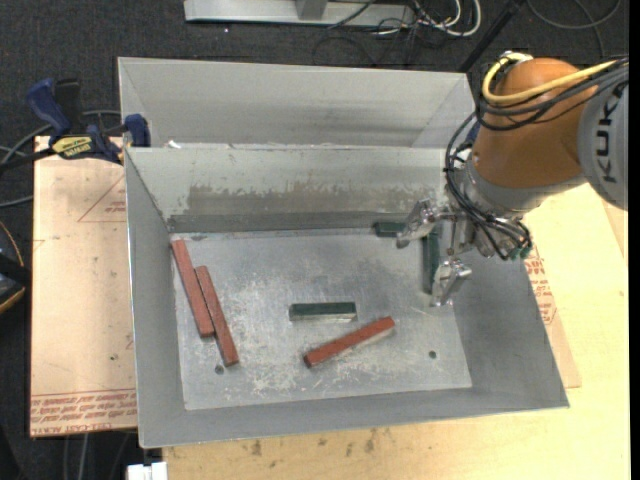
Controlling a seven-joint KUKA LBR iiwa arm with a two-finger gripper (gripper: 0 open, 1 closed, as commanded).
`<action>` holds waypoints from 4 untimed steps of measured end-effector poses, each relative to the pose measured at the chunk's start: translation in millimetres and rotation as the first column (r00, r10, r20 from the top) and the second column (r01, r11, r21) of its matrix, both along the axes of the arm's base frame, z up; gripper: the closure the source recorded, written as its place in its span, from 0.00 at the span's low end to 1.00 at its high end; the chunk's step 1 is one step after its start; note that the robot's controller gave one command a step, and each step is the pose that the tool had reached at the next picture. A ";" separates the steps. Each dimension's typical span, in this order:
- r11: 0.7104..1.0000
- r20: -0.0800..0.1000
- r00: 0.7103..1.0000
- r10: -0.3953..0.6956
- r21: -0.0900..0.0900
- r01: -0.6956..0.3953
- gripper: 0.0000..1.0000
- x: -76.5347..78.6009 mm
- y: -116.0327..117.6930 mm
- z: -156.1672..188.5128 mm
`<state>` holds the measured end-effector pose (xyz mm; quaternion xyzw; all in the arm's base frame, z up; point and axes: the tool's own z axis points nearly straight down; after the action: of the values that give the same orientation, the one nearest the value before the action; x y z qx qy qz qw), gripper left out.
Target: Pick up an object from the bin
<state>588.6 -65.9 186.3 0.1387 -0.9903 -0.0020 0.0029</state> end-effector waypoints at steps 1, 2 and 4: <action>0.981 0.030 0.981 -0.192 -0.005 0.192 1.00 -61.7 53.1 -103.5; 0.982 0.002 0.982 -0.189 -0.008 0.189 0.00 -68.2 55.0 -104.8; 0.989 0.016 0.989 -0.145 -0.001 0.145 1.00 9.5 110.0 -107.9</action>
Offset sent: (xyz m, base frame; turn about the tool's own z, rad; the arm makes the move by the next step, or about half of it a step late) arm 0.0000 0.0000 0.0000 0.0000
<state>598.1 44.1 78.5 0.0662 -0.9978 0.0000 -0.0051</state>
